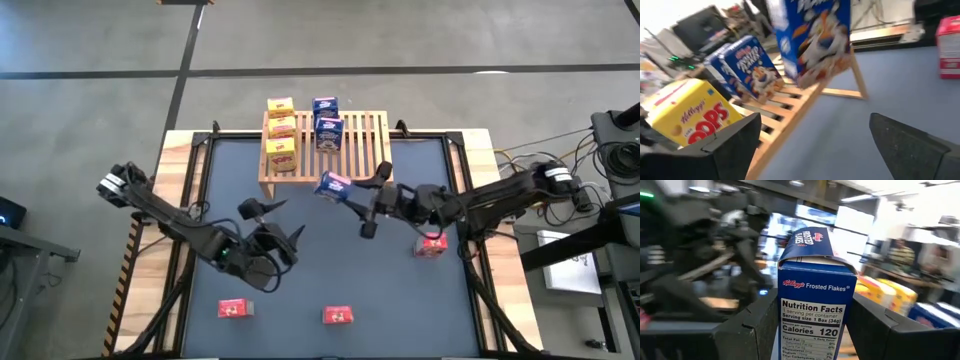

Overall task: Stack cereal on shelf
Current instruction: Put the blue cereal box aligned with the other blue cereal box on the shelf

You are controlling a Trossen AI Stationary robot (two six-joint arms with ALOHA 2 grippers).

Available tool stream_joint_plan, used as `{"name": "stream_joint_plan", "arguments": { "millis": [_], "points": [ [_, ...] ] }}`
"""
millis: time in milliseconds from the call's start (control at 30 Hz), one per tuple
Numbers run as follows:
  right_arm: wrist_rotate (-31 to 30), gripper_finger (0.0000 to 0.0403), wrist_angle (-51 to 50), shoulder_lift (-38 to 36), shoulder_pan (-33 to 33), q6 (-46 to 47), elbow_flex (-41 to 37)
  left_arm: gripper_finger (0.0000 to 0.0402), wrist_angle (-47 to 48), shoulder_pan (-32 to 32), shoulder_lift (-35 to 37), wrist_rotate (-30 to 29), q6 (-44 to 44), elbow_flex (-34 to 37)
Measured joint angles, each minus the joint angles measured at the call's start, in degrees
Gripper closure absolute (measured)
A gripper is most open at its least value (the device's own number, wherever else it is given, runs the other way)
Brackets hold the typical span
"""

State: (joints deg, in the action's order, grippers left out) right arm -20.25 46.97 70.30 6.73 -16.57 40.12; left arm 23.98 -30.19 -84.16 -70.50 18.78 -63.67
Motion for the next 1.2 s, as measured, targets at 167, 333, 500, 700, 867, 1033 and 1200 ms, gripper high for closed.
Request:
{"name": "stream_joint_plan", "arguments": {
  "millis": [167,333,500,700,867,1033,1200],
  "points": [
    [8.45,0.0209,-9.68,-6.5,-3.72,0.32,-0.02,0.0058,-0.77,-1.05,5.24,5.37,0.42,3.91],
    [18.71,0.0209,-15.63,-10.71,-9.99,4.2,-0.07,0.0062,-10.71,-1.1,11.19,13.91,-3.01,10.48],
    [28.74,0.0209,-16.78,-11.32,-16.53,7.05,-0.07,0.0063,-28.58,-1.06,18.38,23.17,-11.25,19.66],
    [36.4,0.0209,-16.65,-9.86,-22.68,8.03,-0.07,0.0064,-42.32,-1.06,26.89,29.92,-15.34,29.65],
    [39.74,0.0209,-15.93,-8.37,-26.48,8.05,-0.07,0.0064,-46.55,-1.06,31.14,31.0,-15.31,34.16],
    [43.67,0.0209,-14.2,-5.53,-29.25,9.53,0.61,0.0064,-48.61,-1.06,32.02,31.03,-15.3,36.26],
    [50.44,0.0209,-14.05,-1.09,-31.43,11.53,4.5,0.0064,-48.91,-1.06,31.45,31.06,-15.3,36.28]
  ]
}}
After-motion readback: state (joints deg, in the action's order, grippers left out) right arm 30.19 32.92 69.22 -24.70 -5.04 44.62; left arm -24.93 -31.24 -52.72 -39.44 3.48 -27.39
